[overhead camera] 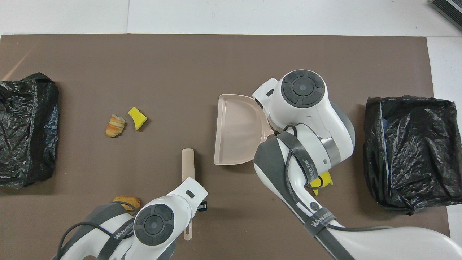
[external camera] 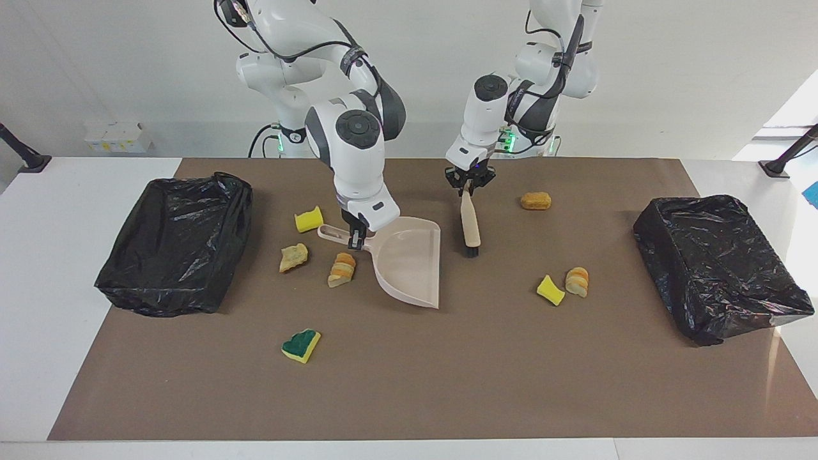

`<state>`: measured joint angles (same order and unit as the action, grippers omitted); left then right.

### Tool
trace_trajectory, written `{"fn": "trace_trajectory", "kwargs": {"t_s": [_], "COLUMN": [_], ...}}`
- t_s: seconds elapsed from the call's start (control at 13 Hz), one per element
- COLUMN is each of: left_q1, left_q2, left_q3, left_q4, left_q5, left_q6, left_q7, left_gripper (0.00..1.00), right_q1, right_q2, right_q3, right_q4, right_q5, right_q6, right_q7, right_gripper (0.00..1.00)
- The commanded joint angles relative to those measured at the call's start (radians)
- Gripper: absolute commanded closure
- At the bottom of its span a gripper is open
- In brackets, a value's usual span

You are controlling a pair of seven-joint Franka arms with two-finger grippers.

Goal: Sweep and dump trash in bin

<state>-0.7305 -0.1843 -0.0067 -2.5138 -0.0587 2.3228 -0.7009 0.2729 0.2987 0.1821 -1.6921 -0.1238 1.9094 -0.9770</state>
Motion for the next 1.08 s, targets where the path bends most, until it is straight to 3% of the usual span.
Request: {"fn": "trace_trajectory", "kwargs": {"t_s": [0.0, 0.38, 1.0], "left_q1": [0.090, 0.291, 0.600], "left_q2": [-0.032, 0.008, 0.147], "left_q3": [-0.004, -0.003, -0.003], "left_q4": [0.065, 0.159, 0.334], "left_q5": [0.007, 0.053, 0.057], "left_q6": [-0.106, -0.146, -0.135], "left_q7": [-0.005, 0.108, 0.541], "left_gripper": [1.00, 1.00, 1.00], "right_q1": [0.003, 0.058, 0.066], "right_q2": [-0.009, 0.065, 0.237], "right_q3": [0.004, 0.005, 0.007], "right_q4": [-0.014, 0.021, 0.224], "right_q5": [0.019, 0.021, -0.002], "right_q6": [0.039, 0.079, 0.042], "right_q7": [-0.045, 0.009, 0.076], "right_gripper": [1.00, 1.00, 1.00]}}
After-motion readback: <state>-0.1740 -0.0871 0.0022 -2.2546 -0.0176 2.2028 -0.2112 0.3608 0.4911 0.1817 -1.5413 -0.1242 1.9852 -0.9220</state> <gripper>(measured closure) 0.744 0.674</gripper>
